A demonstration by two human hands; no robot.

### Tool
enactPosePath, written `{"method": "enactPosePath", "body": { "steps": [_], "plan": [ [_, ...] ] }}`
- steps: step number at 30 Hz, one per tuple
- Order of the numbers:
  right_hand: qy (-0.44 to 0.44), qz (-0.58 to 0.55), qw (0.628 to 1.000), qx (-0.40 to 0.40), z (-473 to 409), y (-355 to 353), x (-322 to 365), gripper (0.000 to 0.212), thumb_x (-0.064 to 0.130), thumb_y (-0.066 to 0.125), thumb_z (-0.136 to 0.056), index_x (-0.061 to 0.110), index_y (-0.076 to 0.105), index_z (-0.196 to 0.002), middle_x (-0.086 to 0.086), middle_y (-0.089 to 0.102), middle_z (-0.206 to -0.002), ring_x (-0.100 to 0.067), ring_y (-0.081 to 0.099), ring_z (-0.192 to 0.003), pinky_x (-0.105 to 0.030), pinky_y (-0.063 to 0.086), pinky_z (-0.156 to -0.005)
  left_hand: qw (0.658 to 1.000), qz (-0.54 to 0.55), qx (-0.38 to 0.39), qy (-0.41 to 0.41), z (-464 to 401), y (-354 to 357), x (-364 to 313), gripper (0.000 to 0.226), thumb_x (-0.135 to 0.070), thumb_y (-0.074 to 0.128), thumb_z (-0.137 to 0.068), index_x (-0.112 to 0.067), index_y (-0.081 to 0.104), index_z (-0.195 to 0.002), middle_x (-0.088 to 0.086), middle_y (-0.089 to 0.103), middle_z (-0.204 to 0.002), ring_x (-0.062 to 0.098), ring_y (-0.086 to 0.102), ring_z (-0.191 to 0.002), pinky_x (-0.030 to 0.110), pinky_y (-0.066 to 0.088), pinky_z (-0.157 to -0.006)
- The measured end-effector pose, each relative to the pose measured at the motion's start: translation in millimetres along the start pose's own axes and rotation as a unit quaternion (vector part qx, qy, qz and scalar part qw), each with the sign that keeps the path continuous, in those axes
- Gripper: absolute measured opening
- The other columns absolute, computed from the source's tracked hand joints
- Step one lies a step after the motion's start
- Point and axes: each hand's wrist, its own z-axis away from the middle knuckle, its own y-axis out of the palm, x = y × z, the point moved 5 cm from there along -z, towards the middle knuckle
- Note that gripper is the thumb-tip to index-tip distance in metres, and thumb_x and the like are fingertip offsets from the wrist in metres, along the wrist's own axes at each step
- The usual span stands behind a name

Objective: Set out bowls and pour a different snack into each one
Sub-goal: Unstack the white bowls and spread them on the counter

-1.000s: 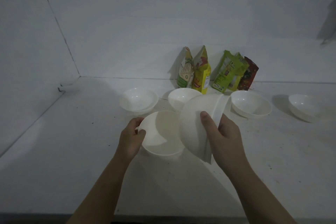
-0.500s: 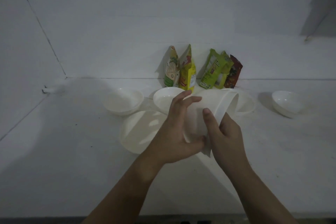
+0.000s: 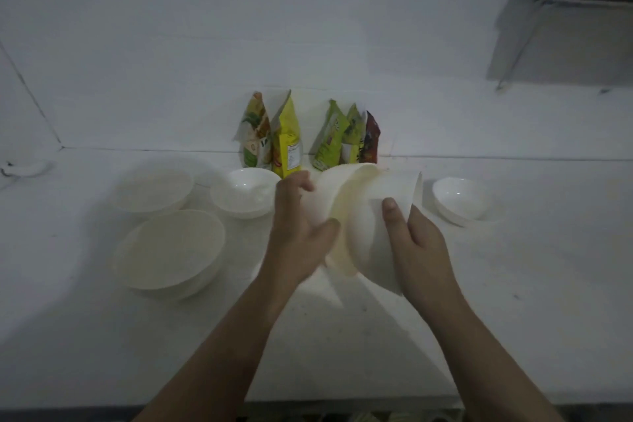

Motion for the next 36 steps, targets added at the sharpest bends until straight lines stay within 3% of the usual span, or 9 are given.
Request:
{"method": "enactPosePath", "body": {
  "steps": [3, 7, 12, 14, 21, 25, 29, 32, 36],
  "plan": [
    [0.01, 0.116, 0.992, 0.044, -14.5, -36.4, -19.8, 0.017, 0.038, 0.04, -0.103, 0.03, 0.055, -0.103, 0.022, 0.057, -0.089, 0.007, 0.055, -0.08, -0.013, 0.041, -0.067, 0.978, 0.095, -0.09, -0.164, 0.8, 11.0, 41.1, 0.047, -0.027, 0.057, -0.072, -0.03, 0.038, -0.116, 0.004, 0.049, -0.128, 0.024, 0.053, -0.109, 0.027, 0.044, -0.074],
    [0.033, 0.331, 0.938, 0.097, -32.8, -71.1, -70.9, 0.027, 0.031, 0.04, -0.105, 0.011, 0.058, -0.102, 0.004, 0.06, -0.089, -0.021, 0.061, -0.088, -0.032, 0.042, -0.073, 0.925, 0.169, -0.15, -0.306, 23.8, 24.9, 92.7, 0.037, -0.028, 0.055, -0.089, -0.027, 0.034, -0.119, 0.011, 0.051, -0.126, 0.027, 0.054, -0.104, 0.047, 0.048, -0.089],
    [0.023, 0.543, 0.823, 0.167, -31.0, -77.6, -126.6, 0.032, 0.03, 0.034, -0.105, 0.018, 0.056, -0.125, -0.002, 0.066, -0.121, -0.024, 0.061, -0.113, -0.036, 0.04, -0.091, 0.904, 0.109, -0.194, -0.366, 42.5, 26.9, 111.1, 0.029, -0.034, 0.045, -0.097, -0.025, 0.037, -0.124, 0.008, 0.051, -0.119, 0.028, 0.051, -0.099, 0.043, 0.045, -0.083],
    [0.007, 0.564, 0.808, 0.169, -24.5, -71.9, -134.9, 0.032, 0.029, 0.033, -0.105, 0.022, 0.057, -0.125, 0.0, 0.067, -0.12, -0.022, 0.063, -0.11, -0.037, 0.036, -0.092, 0.905, 0.074, -0.201, -0.368, 44.6, 23.0, 113.0, 0.031, -0.033, 0.044, -0.098, -0.021, 0.04, -0.127, 0.01, 0.051, -0.12, 0.029, 0.051, -0.103, 0.045, 0.046, -0.09],
    [-0.008, 0.523, 0.837, 0.158, -23.4, -63.8, -138.7, 0.028, 0.03, 0.039, -0.104, 0.019, 0.062, -0.116, 0.001, 0.07, -0.112, -0.021, 0.064, -0.103, -0.034, 0.043, -0.086, 0.905, 0.038, -0.206, -0.369, 48.6, 14.1, 115.2, 0.039, -0.037, 0.04, -0.101, -0.015, 0.045, -0.132, 0.012, 0.054, -0.125, 0.031, 0.052, -0.111, 0.052, 0.047, -0.097],
    [-0.007, 0.442, 0.888, 0.127, -28.1, -59.6, -128.6, 0.027, 0.034, 0.049, -0.1, 0.022, 0.061, -0.122, 0.005, 0.072, -0.11, -0.019, 0.066, -0.101, -0.036, 0.049, -0.09, 0.92, 0.027, -0.199, -0.335, 44.8, 12.7, 106.5, 0.037, -0.032, 0.04, -0.102, -0.013, 0.046, -0.133, 0.007, 0.052, -0.122, 0.024, 0.049, -0.107, 0.041, 0.045, -0.092],
    [-0.081, 0.348, 0.933, 0.052, -39.8, -47.9, -100.1, 0.024, 0.029, 0.052, -0.099, 0.021, 0.063, -0.119, 0.006, 0.072, -0.104, -0.017, 0.066, -0.092, -0.039, 0.052, -0.087, 0.953, -0.07, -0.189, -0.227, 35.0, 7.6, 83.6, 0.04, -0.023, 0.048, -0.099, -0.014, 0.046, -0.138, 0.004, 0.046, -0.137, 0.021, 0.045, -0.125, 0.028, 0.033, -0.097],
    [-0.117, 0.294, 0.948, 0.019, -59.8, -32.3, -78.1, 0.023, 0.024, 0.052, -0.099, 0.018, 0.063, -0.118, 0.003, 0.071, -0.103, -0.018, 0.065, -0.089, -0.042, 0.052, -0.083, 0.97, -0.114, -0.175, -0.127, 16.5, 3.8, 60.8, 0.037, -0.015, 0.051, -0.098, -0.013, 0.049, -0.134, -0.004, 0.044, -0.129, 0.009, 0.04, -0.121, 0.019, 0.027, -0.099],
    [-0.157, 0.219, 0.963, 0.005, -94.5, 1.0, -42.9, 0.019, 0.021, 0.051, -0.099, 0.019, 0.063, -0.113, 0.006, 0.069, -0.097, -0.014, 0.06, -0.081, -0.036, 0.05, -0.077, 0.983, -0.107, -0.15, -0.026, -28.5, -9.9, 36.0, 0.024, -0.01, 0.052, -0.096, -0.019, 0.055, -0.118, -0.01, 0.048, -0.114, 0.01, 0.046, -0.114, 0.032, 0.039, -0.101]
  ]
}}
